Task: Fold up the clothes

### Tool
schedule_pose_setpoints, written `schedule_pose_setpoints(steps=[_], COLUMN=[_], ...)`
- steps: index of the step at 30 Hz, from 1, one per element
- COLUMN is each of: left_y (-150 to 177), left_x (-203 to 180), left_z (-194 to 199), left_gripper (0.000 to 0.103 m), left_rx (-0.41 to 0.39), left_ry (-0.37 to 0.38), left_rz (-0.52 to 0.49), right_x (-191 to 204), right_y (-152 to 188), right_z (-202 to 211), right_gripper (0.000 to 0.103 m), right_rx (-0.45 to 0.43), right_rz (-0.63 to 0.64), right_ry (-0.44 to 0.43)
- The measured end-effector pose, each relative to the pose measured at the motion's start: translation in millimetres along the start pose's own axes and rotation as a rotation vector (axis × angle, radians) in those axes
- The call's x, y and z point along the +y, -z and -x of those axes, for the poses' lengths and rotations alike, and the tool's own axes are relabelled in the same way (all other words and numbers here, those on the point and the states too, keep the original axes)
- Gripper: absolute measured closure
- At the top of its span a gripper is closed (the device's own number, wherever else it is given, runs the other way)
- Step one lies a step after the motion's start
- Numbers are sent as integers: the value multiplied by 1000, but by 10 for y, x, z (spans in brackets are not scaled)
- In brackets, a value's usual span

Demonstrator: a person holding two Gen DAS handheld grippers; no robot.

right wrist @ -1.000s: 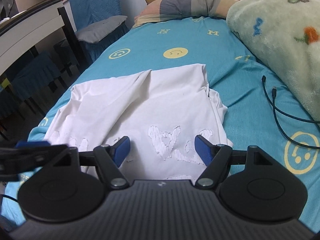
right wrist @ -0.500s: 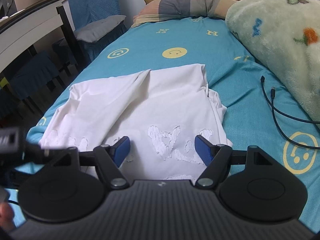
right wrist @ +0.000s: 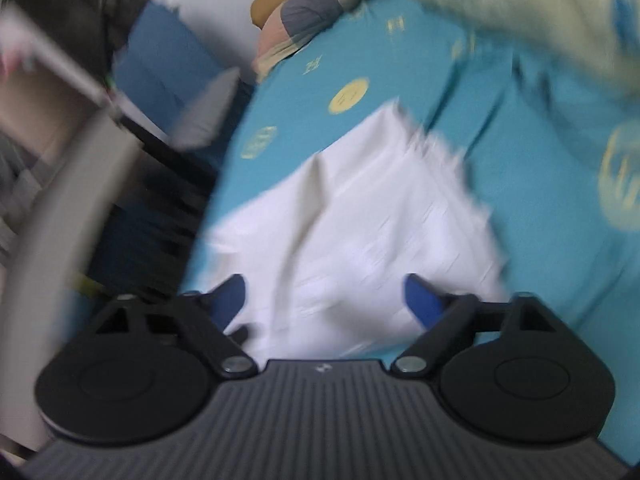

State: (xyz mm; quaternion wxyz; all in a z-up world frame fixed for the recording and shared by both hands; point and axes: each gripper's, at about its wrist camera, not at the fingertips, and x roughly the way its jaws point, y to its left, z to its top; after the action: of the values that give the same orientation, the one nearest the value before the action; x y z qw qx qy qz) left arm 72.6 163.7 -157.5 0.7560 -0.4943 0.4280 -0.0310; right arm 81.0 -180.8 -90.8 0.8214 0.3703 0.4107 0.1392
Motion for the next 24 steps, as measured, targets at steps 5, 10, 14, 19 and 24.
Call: schedule_pose_setpoints(steps=[5, 10, 14, 19, 24], left_y=[10, -10, -13, -32, -41], left_x=[-30, -47, -46, -126, -407], left_z=[51, 38, 98, 172, 305], left_gripper=[79, 81, 81, 82, 83], left_rx=[-9, -12, -16, -18, 26], left_ry=[24, 35, 53, 76, 100], left_rz=[18, 34, 38, 29, -14], right_x=[-311, -671, -794, -667, -479], right_y=[186, 239, 126, 142, 72], right_z=[-177, -335, -299, -207, 80], right_gripper=[14, 17, 45, 72, 79], right_rx=[119, 85, -8, -55, -118], right_rz=[-284, -501, -534, -455, -373], right_ry=[-99, -69, -25, -14, -36])
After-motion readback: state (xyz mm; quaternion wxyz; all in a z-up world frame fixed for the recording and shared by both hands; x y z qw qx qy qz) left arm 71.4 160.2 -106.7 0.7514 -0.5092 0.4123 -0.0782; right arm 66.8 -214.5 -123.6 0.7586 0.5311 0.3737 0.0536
